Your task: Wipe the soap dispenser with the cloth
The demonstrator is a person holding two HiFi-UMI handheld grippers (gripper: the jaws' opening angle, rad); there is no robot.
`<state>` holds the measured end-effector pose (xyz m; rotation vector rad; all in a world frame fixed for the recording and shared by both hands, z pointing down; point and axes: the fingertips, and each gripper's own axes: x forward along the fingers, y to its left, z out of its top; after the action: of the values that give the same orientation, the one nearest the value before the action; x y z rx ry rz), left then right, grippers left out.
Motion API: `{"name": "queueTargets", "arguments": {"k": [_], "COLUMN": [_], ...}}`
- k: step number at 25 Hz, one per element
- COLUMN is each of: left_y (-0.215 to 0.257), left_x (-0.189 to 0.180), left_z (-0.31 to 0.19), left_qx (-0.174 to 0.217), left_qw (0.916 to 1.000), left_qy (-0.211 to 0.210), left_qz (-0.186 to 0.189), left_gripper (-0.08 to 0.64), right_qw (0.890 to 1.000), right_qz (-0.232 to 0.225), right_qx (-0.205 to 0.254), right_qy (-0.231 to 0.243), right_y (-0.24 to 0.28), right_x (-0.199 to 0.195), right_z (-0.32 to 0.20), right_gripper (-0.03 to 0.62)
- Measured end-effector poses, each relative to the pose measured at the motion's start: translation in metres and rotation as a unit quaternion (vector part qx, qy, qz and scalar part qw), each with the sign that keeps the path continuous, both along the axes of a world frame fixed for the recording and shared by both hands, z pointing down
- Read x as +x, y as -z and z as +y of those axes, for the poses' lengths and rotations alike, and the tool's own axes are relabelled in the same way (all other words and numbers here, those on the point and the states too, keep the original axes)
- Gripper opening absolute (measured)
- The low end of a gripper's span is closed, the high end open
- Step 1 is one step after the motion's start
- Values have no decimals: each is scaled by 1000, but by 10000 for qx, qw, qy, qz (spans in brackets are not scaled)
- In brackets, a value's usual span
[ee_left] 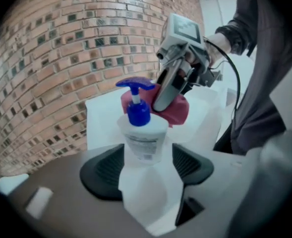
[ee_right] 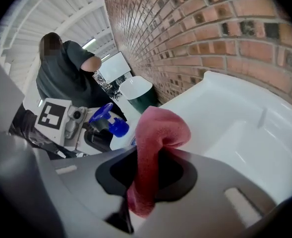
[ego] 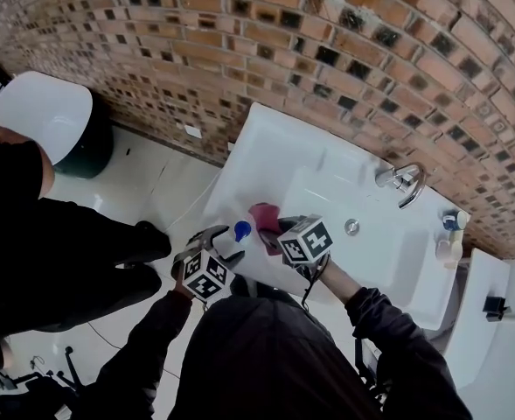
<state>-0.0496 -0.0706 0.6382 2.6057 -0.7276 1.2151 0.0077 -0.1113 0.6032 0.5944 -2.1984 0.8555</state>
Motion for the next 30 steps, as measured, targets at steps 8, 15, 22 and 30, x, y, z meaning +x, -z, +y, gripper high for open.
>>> {"name": "queueTargets", "arguments": {"k": [8,15,22,30], "left_y": [-17,-24,-22,55], "left_x": [26,34,33,35], "left_z": [-20,-23,-23,-21], "left_qx": [231,385,326,412], "left_qw": [9895,9816,9856,9847], "left_qy": [-1424,-1868,-1648,-832], "left_qz": [-24,-36,201,1473], "left_gripper": [431,408,383,377], "right_qw": [9999,9999,9996,9852], "right_qz": [56,-6,-259,-1607], "right_qx": [34,19,-16,-580], "right_qy": [-118,-170,-119,-164], "right_y": [12,13,21,82], "right_x": [37,46,35,-5], "right_z": [11,12,5,-1], "right_gripper": [78,79,78,78]}}
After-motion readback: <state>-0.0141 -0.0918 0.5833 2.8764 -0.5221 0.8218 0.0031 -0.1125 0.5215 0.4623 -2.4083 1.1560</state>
